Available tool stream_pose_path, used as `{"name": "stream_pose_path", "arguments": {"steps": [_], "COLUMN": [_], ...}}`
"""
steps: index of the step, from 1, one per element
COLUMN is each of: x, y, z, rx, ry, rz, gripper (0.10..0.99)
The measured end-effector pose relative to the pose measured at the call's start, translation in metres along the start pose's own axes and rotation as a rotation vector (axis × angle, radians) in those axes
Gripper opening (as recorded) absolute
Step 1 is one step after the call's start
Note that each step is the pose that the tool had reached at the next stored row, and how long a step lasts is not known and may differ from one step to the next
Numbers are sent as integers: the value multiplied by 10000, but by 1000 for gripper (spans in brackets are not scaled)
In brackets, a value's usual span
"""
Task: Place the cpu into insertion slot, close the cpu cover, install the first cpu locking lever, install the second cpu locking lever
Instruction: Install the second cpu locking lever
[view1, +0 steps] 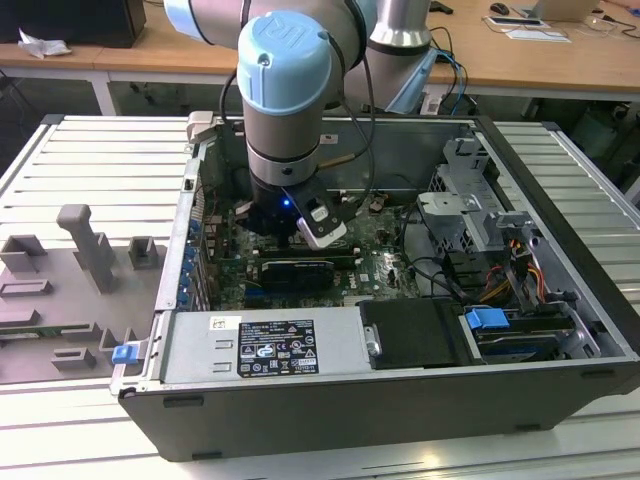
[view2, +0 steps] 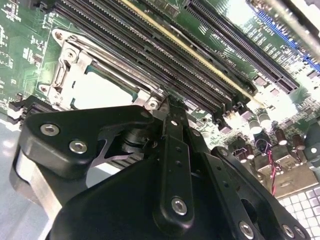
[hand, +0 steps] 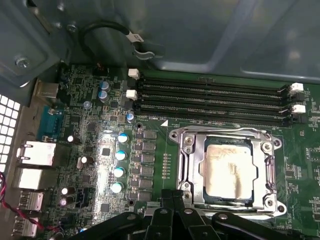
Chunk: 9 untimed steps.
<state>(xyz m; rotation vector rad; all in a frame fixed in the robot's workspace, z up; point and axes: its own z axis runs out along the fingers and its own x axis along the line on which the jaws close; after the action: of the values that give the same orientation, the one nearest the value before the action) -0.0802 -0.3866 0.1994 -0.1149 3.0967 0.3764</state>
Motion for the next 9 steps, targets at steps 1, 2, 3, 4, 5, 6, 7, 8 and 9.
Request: {"name": "stream_pose_path", "arguments": {"steps": [1, 2, 3, 4, 5, 6, 7, 8, 9], "x": [1, 1, 2, 3, 4, 3, 3, 3, 3], "y": [-2, -13, -27, -38, -42, -46, -46, -46, -43], "z": [2, 2, 0, -2, -3, -4, -4, -6, -16], "rx": [0, 0, 5, 11, 14, 16, 16, 15, 9], "ry": [0, 0, 0, 0, 0, 1, 1, 0, 1], "rz": [1, 0, 0, 0, 2, 0, 0, 0, 0], "gripper": [106, 106, 106, 106, 106, 106, 106, 106, 106]}}
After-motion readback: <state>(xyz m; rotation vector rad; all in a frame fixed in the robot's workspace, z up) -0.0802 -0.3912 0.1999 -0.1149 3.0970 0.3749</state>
